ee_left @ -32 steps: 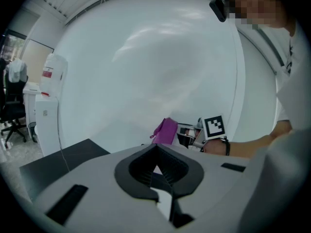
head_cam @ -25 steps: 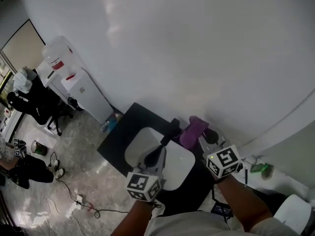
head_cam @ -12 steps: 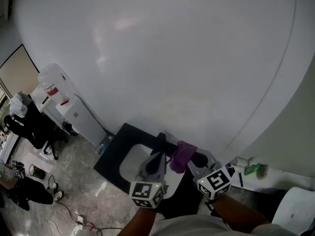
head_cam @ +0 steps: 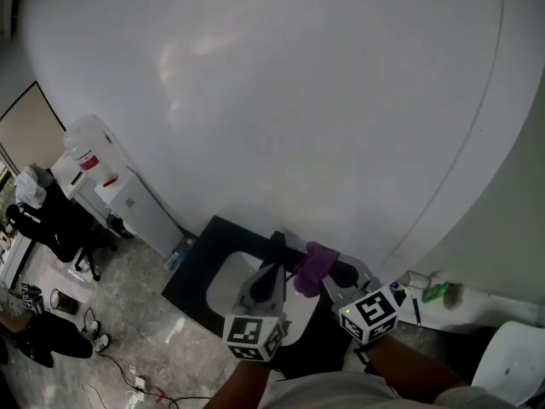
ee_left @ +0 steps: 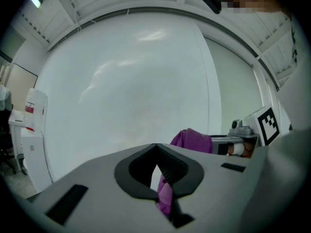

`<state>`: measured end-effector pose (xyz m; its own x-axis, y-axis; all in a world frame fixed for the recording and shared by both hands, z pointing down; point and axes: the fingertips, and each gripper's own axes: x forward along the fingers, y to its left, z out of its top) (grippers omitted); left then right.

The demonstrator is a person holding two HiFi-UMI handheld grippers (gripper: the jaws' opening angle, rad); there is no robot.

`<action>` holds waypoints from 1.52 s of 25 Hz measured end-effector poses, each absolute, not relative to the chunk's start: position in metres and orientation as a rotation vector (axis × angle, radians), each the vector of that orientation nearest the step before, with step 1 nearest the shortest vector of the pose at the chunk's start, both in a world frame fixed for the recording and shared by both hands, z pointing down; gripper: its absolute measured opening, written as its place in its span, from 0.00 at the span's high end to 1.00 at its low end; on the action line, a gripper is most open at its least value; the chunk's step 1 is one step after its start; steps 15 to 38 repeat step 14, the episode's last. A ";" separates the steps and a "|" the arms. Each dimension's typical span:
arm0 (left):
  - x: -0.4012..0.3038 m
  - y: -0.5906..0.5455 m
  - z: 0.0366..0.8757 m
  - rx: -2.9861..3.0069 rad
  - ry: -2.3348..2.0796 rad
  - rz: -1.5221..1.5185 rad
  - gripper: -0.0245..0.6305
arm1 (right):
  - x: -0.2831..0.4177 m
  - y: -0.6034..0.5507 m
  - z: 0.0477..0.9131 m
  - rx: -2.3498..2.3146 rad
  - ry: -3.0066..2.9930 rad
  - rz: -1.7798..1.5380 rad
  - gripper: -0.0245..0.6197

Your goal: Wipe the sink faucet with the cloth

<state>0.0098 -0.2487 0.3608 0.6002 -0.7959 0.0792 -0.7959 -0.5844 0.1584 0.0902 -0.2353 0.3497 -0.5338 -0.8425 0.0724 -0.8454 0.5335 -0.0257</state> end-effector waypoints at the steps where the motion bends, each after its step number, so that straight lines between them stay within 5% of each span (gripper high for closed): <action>1: 0.009 -0.249 0.361 2.649 -1.333 0.001 0.95 | 0.091 -0.236 0.350 1.493 -2.706 0.094 0.93; 38: 0.006 -0.253 0.364 2.631 -1.321 0.010 0.95 | 0.094 -0.239 0.349 1.513 -2.729 0.143 0.93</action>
